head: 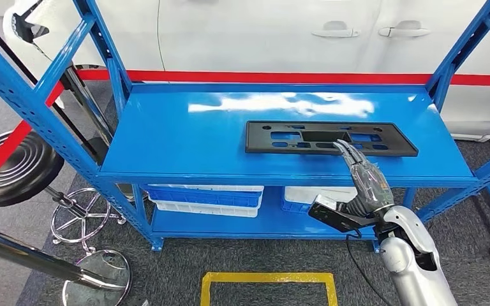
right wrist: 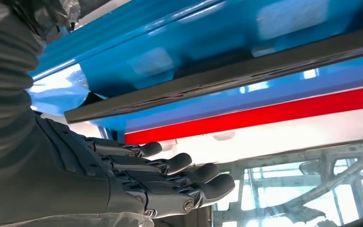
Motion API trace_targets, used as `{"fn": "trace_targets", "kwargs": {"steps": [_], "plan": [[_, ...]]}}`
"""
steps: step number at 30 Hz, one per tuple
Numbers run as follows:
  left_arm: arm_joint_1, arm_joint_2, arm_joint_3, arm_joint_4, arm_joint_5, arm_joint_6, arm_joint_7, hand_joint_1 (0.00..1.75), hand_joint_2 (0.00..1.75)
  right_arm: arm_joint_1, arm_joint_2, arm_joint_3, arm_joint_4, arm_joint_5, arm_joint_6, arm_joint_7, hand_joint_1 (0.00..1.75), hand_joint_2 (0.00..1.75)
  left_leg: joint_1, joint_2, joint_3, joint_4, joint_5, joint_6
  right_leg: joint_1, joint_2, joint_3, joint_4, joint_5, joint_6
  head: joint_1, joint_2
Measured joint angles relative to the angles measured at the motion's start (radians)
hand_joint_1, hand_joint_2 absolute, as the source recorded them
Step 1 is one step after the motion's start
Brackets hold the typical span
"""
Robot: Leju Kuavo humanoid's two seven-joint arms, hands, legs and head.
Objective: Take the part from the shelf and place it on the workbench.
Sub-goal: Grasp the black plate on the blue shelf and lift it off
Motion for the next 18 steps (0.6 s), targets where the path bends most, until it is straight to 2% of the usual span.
{"fn": "trace_targets", "kwargs": {"steps": [1,2,3,5,7,9,11,15,18], "plan": [[0.0,0.001,0.0,0.0,-0.001,0.0,-0.001,0.0,0.0,0.002,0.0,-0.001,0.001,0.0,-0.001,-0.004,0.0,0.0,-0.001,0.0,0.019,-0.067,0.05,0.005,0.001,0.001,0.007,0.004,-0.008,0.002,0.0,0.0],[-0.001,0.004,0.0,0.001,-0.001,0.0,-0.002,0.0,0.0,0.004,0.0,-0.002,0.003,0.0,-0.003,-0.008,0.0,0.0,-0.004,0.0,0.035,-0.125,0.081,0.011,0.002,0.002,0.012,0.008,-0.015,0.005,0.0,0.0],[-0.002,0.006,0.0,0.001,-0.001,0.0,-0.003,0.0,0.0,0.005,0.0,-0.003,0.005,0.0,-0.004,-0.01,0.0,0.0,-0.008,0.0,0.048,-0.163,0.092,0.017,0.002,0.003,0.013,0.012,-0.021,0.01,0.0,0.0],[-0.003,0.008,0.0,0.002,-0.001,-0.002,-0.004,0.0,0.0,0.008,0.0,-0.003,0.009,0.002,-0.006,-0.014,0.0,0.0,-0.013,-0.001,0.055,-0.184,0.094,0.028,0.003,0.004,0.012,0.018,-0.03,0.019,0.0,0.0],[-0.002,0.008,0.0,0.002,-0.001,-0.004,-0.005,0.0,0.0,0.011,0.0,-0.005,0.012,0.004,-0.008,-0.016,0.0,0.0,-0.012,-0.001,0.059,-0.189,0.112,0.028,0.005,0.003,0.014,0.02,-0.035,0.019,0.001,0.0],[-0.003,0.008,0.0,0.002,-0.002,-0.005,-0.005,0.0,0.0,0.01,0.0,-0.006,0.015,0.005,-0.008,-0.017,0.0,0.0,-0.012,-0.001,0.06,-0.19,0.113,0.026,0.005,0.002,0.016,0.017,-0.035,0.015,0.001,0.0],[-0.005,0.007,0.0,0.002,-0.002,-0.006,-0.005,0.0,0.0,0.01,0.0,-0.006,0.018,0.006,-0.008,-0.019,0.0,0.0,-0.013,-0.002,0.06,-0.19,0.111,0.029,0.005,0.002,0.018,0.013,-0.035,0.016,0.001,0.0],[-0.006,0.007,0.0,0.002,-0.004,-0.007,-0.005,0.0,0.0,0.01,0.0,-0.006,0.024,0.008,-0.008,-0.023,0.0,1.75,-0.014,-0.002,0.059,-0.19,0.109,0.032,0.005,0.002,0.019,0.009,-0.035,0.017,0.001,0.0],[-0.007,0.007,0.0,0.002,-0.006,-0.007,-0.004,0.0,0.0,0.01,0.0,-0.006,0.028,0.016,-0.009,-0.025,0.0,1.75,-0.014,-0.002,0.059,-0.19,0.109,0.033,0.004,0.002,0.02,0.008,-0.035,0.025,0.001,0.0]]}}
